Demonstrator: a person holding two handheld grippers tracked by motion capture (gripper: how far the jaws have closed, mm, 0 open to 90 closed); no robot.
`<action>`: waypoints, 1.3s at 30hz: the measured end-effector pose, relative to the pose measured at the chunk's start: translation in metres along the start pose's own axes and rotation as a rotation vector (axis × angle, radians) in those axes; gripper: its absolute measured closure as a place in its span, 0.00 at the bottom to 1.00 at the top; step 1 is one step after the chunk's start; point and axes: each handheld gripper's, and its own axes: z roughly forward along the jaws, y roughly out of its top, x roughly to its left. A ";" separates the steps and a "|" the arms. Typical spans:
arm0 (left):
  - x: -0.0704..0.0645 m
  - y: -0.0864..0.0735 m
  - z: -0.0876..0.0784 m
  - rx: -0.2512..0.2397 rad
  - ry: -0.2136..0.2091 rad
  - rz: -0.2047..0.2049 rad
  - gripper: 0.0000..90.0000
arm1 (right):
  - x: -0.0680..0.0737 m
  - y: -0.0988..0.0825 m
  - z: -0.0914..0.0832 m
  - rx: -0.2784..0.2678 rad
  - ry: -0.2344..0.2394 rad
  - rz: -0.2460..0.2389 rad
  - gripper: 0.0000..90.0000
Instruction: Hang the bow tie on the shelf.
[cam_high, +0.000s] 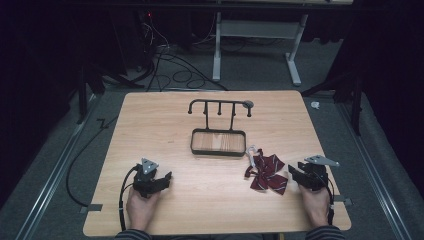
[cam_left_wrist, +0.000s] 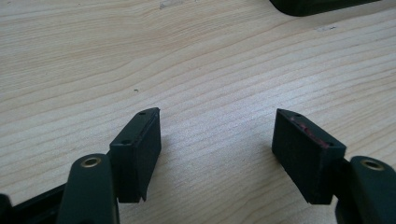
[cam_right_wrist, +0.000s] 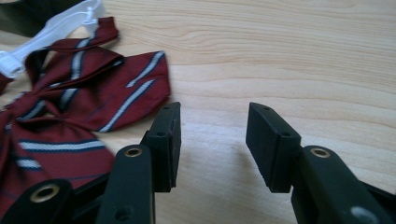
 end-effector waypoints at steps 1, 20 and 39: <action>0.000 0.000 0.000 0.000 -0.001 0.000 0.37 | 0.002 0.000 -0.002 -0.005 0.007 -0.005 0.64; 0.000 0.000 0.000 0.000 -0.001 -0.002 0.37 | 0.024 0.014 -0.015 -0.062 0.109 -0.033 0.69; 0.000 0.000 0.000 0.000 0.000 -0.001 0.36 | 0.052 0.046 0.004 -0.058 0.189 -0.079 0.73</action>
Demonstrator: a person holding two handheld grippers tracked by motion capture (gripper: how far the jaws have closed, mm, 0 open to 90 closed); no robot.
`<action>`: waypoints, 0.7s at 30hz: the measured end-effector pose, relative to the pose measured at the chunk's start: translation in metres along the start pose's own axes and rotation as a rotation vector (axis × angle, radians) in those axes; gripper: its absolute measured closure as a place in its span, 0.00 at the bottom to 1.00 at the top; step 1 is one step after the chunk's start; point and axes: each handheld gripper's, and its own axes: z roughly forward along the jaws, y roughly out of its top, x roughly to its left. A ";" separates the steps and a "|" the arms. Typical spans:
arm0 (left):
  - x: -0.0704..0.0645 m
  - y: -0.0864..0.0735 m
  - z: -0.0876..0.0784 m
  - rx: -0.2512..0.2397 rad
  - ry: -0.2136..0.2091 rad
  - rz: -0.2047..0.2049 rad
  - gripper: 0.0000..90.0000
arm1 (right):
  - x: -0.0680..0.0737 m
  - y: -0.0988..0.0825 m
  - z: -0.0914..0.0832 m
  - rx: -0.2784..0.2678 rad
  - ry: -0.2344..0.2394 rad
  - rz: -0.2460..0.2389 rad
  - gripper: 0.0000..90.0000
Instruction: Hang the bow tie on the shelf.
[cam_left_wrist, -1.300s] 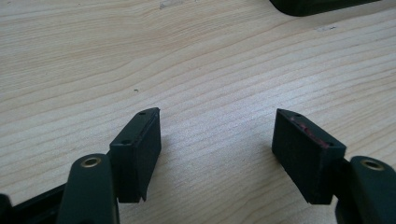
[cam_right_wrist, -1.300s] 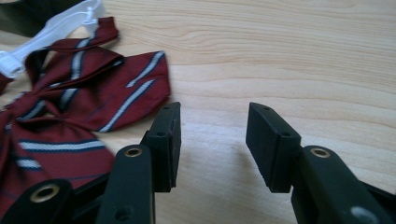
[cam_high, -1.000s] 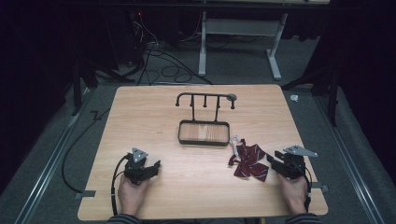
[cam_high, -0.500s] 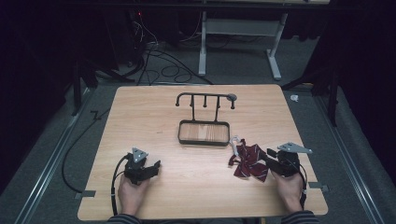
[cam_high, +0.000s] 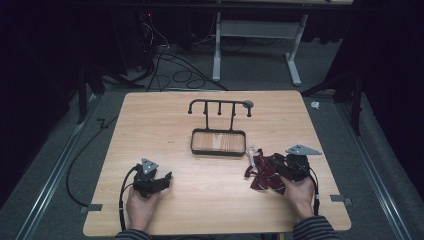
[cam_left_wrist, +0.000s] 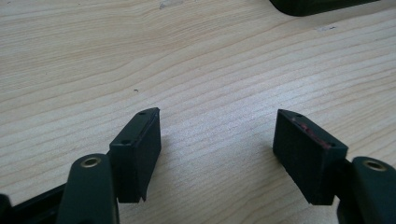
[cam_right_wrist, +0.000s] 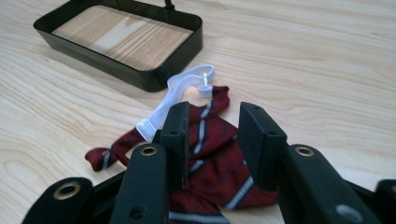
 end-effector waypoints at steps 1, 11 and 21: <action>0.000 0.000 0.000 0.000 0.000 0.000 0.36 | 0.000 0.001 0.002 0.002 0.002 -0.004 0.73; 0.000 0.000 0.000 0.001 -0.003 -0.002 0.36 | -0.002 0.014 0.024 0.042 0.010 0.002 0.74; 0.001 0.000 0.000 -0.002 -0.003 -0.004 0.36 | -0.007 0.021 0.047 0.086 -0.006 0.030 0.74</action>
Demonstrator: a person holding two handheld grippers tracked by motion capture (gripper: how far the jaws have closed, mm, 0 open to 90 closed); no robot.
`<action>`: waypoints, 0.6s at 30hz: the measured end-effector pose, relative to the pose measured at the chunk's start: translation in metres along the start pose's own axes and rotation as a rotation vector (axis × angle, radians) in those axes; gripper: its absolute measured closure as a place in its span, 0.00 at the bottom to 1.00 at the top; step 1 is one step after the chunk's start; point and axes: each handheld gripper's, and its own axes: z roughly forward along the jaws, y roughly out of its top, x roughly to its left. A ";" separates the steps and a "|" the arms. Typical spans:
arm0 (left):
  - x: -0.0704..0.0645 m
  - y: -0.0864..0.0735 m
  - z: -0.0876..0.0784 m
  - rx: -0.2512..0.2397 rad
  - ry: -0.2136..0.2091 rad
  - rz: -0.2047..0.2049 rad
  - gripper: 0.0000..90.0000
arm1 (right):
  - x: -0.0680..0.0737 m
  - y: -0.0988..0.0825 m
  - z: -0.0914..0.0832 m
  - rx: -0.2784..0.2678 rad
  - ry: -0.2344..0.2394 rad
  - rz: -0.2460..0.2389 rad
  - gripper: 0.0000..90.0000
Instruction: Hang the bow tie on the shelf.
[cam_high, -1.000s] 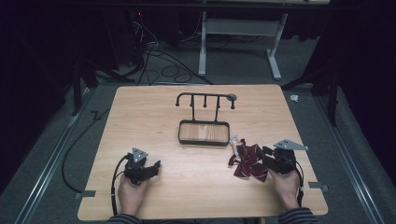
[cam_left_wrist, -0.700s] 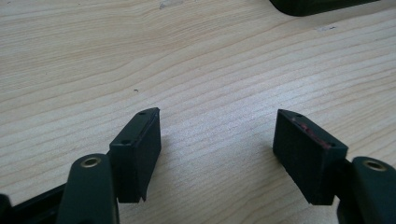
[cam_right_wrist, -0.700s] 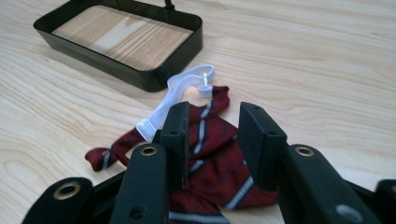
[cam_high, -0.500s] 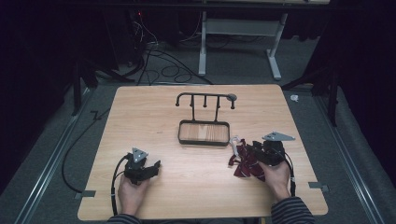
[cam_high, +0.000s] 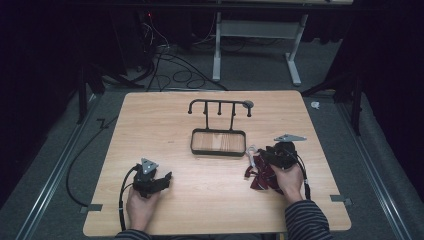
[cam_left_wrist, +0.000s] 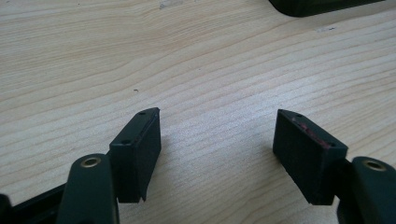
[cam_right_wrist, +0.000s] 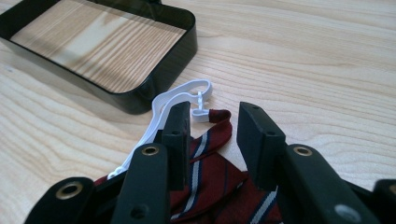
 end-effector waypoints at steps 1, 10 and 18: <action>0.000 0.000 0.000 0.001 -0.001 0.000 0.36 | 0.000 0.000 0.001 0.004 0.001 0.002 0.74; 0.000 0.000 0.000 0.000 0.000 0.000 0.36 | -0.003 0.003 0.015 0.038 -0.021 0.020 0.74; 0.000 0.000 0.000 0.001 0.000 0.001 0.36 | -0.006 0.001 0.023 0.066 -0.020 0.033 0.77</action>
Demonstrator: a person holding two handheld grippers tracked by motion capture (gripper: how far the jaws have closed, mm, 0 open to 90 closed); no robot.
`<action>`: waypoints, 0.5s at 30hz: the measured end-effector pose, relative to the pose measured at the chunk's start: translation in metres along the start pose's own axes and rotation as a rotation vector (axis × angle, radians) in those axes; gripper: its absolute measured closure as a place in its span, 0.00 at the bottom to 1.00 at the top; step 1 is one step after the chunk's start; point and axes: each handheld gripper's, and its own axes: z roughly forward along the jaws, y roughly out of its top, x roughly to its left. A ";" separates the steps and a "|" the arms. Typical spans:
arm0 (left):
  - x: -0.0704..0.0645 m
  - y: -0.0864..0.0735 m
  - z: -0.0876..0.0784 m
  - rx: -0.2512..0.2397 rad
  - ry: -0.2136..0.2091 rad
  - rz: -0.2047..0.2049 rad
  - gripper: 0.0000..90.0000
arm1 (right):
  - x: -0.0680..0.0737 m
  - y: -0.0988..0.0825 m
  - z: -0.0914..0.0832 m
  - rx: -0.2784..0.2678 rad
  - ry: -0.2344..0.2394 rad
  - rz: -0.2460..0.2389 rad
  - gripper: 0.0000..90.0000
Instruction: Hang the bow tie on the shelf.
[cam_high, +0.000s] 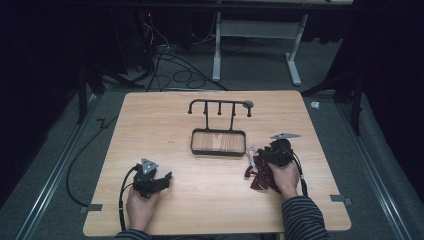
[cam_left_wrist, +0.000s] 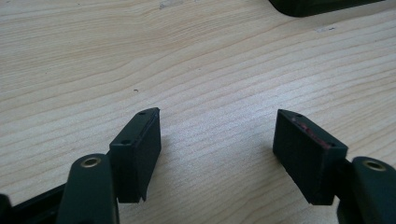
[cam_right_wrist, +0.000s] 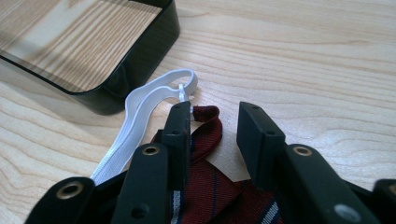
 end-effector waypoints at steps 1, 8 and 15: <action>0.000 0.000 0.000 0.000 0.000 0.000 0.36 | 0.000 0.000 0.000 0.000 0.000 0.000 0.77; 0.000 0.000 0.000 0.000 0.000 0.000 0.36 | 0.000 -0.001 0.005 0.023 -0.004 -0.014 0.88; 0.000 0.000 0.000 0.000 0.000 0.000 0.36 | 0.001 -0.001 0.005 0.025 -0.012 -0.044 0.99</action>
